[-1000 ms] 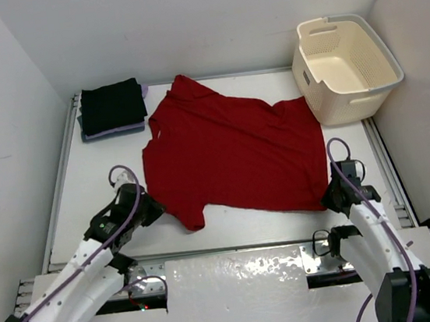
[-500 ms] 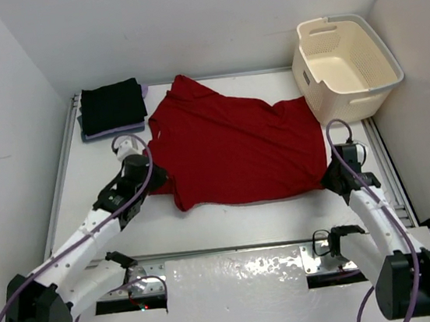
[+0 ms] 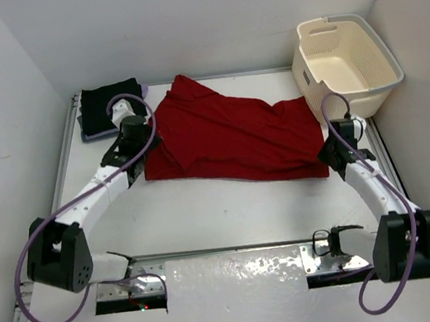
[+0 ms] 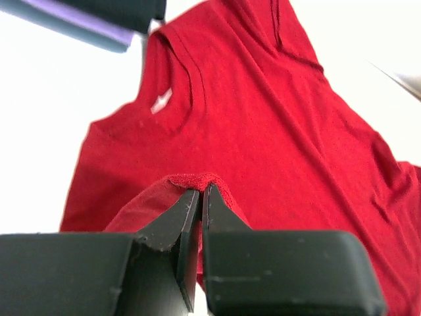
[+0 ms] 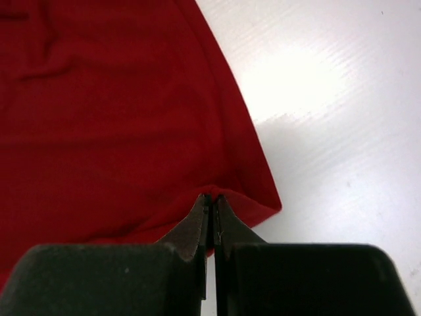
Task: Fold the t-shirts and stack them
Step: Fold the flattened tshirt in 1/3 of the way
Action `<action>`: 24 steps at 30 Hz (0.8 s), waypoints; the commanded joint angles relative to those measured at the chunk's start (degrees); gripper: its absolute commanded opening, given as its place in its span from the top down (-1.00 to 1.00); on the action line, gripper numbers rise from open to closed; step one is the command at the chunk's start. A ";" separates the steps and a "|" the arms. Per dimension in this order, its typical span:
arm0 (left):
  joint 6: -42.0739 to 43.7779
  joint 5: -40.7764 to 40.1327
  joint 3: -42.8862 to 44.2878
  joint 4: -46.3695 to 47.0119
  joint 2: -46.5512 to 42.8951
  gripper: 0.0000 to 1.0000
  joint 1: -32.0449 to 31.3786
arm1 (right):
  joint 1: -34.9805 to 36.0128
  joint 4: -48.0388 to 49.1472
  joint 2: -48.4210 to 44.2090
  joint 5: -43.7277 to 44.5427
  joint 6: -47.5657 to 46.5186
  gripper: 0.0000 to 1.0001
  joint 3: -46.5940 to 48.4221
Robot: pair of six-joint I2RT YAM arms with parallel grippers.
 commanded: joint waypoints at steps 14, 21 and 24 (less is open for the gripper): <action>11.29 5.03 18.57 11.50 23.12 1.00 3.62 | -0.07 11.16 14.31 4.64 -1.23 1.00 7.49; 12.61 3.35 30.87 5.35 35.14 0.13 4.32 | -0.07 12.05 17.58 4.56 -2.90 0.43 10.03; 13.57 4.49 35.19 1.74 37.62 -0.56 4.41 | 0.10 12.05 16.09 2.27 -3.08 0.07 9.16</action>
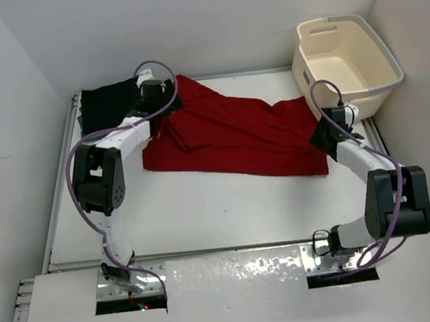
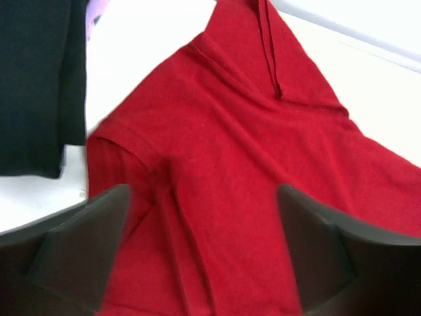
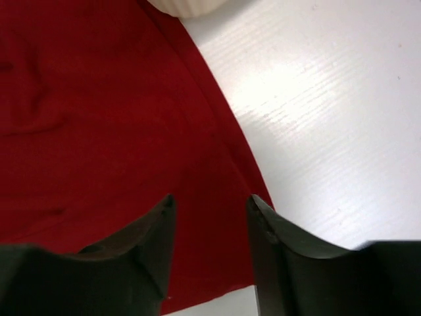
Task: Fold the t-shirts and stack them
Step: Fold the flattened tshirt in 1/3 of the way
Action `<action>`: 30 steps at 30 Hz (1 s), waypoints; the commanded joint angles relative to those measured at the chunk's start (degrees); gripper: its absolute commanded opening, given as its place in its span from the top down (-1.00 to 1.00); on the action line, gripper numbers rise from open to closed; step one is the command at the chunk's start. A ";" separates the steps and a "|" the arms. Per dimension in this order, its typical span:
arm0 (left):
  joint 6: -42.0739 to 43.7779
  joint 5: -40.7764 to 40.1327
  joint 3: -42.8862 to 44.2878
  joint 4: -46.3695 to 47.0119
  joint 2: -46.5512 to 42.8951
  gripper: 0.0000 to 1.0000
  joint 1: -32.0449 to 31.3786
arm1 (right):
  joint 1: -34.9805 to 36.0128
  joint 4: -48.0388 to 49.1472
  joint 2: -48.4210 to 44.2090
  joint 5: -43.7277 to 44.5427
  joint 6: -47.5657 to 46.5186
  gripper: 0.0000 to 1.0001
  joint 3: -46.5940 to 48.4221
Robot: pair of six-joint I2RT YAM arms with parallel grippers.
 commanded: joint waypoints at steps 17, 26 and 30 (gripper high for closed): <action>-7.08 6.96 -22.55 4.53 -14.76 -0.99 0.87 | 7.14 3.88 -3.13 -9.23 -1.77 -0.98 -4.87; -9.71 8.12 -25.90 4.19 -6.77 -0.99 1.05 | 6.87 3.79 5.66 -6.32 -2.65 -0.98 -6.71; -11.64 3.46 -32.22 1.47 -9.74 -0.99 1.14 | 6.87 2.84 5.94 -7.56 -2.91 -0.98 -9.17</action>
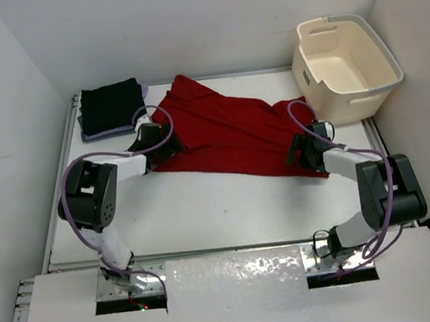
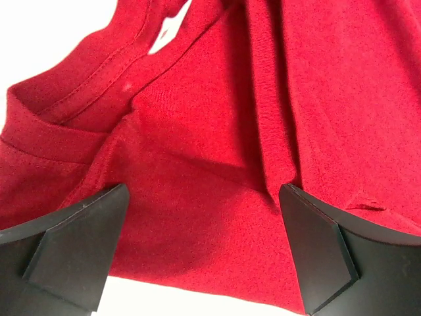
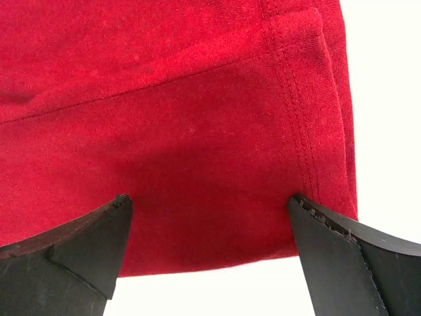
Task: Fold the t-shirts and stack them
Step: Fold the flattened tshirt in 1/3 of the way
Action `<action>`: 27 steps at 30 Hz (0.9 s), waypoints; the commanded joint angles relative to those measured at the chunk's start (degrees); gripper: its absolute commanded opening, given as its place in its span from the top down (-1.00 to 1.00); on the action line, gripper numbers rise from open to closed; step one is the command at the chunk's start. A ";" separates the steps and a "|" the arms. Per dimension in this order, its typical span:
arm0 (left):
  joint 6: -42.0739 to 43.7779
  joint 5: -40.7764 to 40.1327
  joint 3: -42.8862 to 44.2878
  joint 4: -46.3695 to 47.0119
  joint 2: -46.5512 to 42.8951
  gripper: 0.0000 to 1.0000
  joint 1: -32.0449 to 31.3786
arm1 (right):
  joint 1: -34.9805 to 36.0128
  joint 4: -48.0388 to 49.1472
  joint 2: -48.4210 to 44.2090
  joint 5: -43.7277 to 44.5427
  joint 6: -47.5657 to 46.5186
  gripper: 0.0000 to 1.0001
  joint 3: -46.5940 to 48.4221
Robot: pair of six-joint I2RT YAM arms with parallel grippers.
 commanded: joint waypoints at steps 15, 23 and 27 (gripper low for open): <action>-12.07 -4.72 -23.55 -17.30 -34.61 -0.99 -6.10 | 0.76 -10.64 -17.10 -11.08 -4.59 -0.98 -11.78; -7.94 -2.07 -17.31 -12.56 -31.55 -0.99 -9.89 | 0.85 -9.41 -23.00 -10.12 -6.35 -0.98 -10.37; -6.71 -1.64 -16.08 -8.00 -25.50 -0.99 -9.89 | 0.85 -9.59 -21.25 -9.60 -6.79 -0.98 -9.15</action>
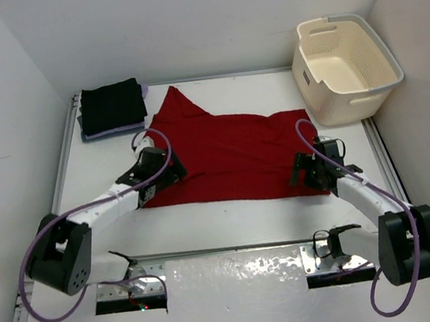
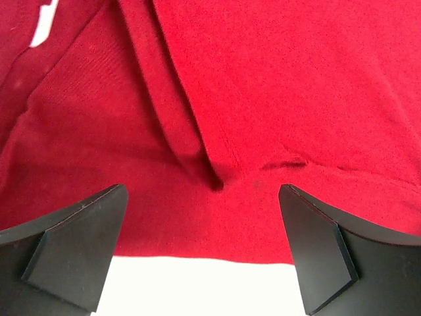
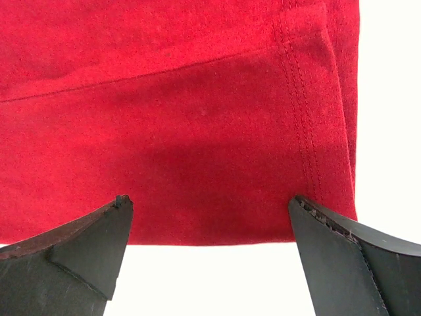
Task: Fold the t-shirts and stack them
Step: Fold the flattened tshirt in 1/3 of the way
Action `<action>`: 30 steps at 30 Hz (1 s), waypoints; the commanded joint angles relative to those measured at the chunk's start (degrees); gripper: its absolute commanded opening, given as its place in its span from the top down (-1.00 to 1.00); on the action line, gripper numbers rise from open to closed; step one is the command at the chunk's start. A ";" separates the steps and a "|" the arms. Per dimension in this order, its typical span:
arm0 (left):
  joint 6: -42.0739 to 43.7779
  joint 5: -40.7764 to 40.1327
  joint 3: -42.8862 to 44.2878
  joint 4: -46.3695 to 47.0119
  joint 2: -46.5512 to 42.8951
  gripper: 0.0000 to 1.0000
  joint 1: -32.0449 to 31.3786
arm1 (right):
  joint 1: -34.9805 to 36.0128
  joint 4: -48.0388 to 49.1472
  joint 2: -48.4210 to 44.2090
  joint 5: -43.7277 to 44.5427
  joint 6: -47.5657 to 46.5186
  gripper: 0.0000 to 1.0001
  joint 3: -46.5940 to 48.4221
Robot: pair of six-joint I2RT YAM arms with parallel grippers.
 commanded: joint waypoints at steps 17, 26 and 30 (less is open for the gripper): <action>3.71 4.80 11.05 15.45 19.16 -0.99 -0.36 | 0.32 -0.94 1.21 2.40 -2.29 -0.98 3.81; 6.95 8.06 25.00 23.54 26.54 -0.99 -0.36 | 0.23 -0.94 0.86 3.89 -1.95 -0.98 4.07; 9.33 6.49 34.51 19.08 33.13 -1.00 -0.10 | 0.23 -1.29 -0.10 4.59 -2.12 -0.98 4.77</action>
